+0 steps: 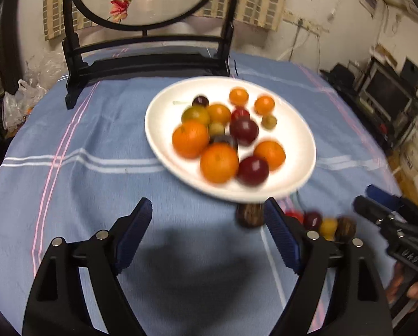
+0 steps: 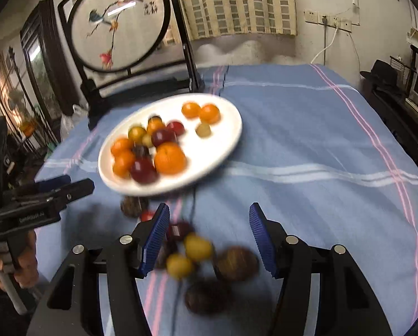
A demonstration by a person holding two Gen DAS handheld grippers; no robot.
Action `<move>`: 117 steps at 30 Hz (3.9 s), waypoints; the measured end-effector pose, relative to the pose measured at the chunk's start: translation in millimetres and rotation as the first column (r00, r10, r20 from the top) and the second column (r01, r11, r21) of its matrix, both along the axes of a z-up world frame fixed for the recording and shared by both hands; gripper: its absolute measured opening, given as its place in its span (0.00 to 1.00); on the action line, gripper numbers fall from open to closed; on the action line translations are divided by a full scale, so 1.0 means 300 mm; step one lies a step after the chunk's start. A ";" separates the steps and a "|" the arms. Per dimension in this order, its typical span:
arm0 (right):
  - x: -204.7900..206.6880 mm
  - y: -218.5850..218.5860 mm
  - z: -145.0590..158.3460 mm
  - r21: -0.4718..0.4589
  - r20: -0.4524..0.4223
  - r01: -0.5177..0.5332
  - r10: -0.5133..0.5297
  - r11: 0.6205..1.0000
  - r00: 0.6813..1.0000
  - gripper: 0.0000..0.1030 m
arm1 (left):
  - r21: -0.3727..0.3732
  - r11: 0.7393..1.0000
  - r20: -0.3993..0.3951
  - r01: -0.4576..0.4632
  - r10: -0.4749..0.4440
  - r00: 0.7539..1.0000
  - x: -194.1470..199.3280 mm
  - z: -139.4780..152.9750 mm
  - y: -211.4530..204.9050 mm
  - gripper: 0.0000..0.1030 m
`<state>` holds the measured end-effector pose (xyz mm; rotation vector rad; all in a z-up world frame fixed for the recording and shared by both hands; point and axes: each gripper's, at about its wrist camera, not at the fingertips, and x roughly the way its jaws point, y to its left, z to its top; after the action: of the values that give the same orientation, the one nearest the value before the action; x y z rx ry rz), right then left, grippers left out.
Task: Organize fruits
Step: 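Carry both fruits over the white plate and open both tools, then grasp a dark brown round fruit with the right tool while the left tool grasps another, then carry both dark fruits over the white plate and open both tools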
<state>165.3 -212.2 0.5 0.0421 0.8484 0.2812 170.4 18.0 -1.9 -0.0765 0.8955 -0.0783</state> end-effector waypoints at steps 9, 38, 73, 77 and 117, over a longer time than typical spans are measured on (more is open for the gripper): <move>-0.165 0.002 -0.121 -0.087 -0.097 -0.034 0.026 0.996 0.995 0.58 | 0.032 0.999 0.007 0.033 -0.033 0.999 -0.117 -0.078 -0.017 0.77; -0.172 -0.048 -0.153 0.002 -0.061 0.038 -0.038 0.999 0.997 0.41 | 0.082 0.961 -0.078 0.265 -0.259 0.963 -0.146 -0.189 -0.264 0.69; -0.057 0.152 0.133 0.005 0.154 -0.095 0.093 0.995 0.984 0.41 | 0.073 0.981 0.144 0.180 -0.189 0.971 -0.039 0.160 -0.073 0.40; 0.065 0.235 0.112 -0.014 0.138 -0.128 0.129 0.992 0.982 0.41 | 0.052 0.991 0.111 0.124 -0.130 0.985 0.087 0.132 -0.031 0.40; -0.095 -0.022 -0.075 -0.076 -0.025 -0.041 0.039 0.996 0.999 0.69 | 0.044 0.998 0.099 0.034 -0.038 0.994 -0.129 -0.016 -0.100 0.85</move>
<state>136.7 -218.7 -22.0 -0.0430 0.8838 0.2858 131.7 -12.1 -6.6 -0.0165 0.7984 -0.0958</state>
